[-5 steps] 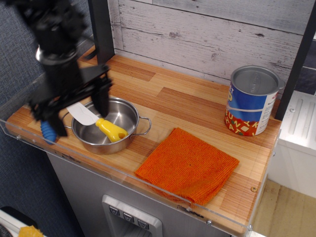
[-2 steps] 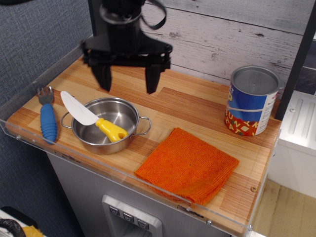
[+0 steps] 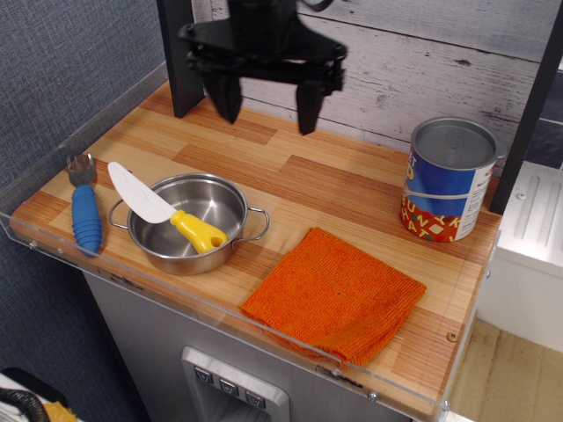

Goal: Move the pot with the knife to the close edge of the table.

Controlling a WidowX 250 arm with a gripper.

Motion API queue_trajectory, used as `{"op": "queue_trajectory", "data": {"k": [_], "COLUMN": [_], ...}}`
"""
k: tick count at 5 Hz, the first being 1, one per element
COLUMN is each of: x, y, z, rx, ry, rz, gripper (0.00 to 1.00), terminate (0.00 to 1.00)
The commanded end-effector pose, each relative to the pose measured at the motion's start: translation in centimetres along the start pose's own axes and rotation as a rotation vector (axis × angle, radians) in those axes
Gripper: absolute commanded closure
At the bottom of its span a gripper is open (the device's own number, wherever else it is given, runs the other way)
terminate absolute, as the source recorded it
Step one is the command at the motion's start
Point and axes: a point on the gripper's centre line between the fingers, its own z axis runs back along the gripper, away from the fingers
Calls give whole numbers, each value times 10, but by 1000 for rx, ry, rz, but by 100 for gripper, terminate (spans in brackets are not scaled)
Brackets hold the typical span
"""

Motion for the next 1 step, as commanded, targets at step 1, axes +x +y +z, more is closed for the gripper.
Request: {"op": "queue_trajectory", "data": {"k": [1], "x": [13], "y": [0], "z": [9], "rx": [5], "ry": [-58], "rz": [-53], "gripper": [0], "terminate": [100]}}
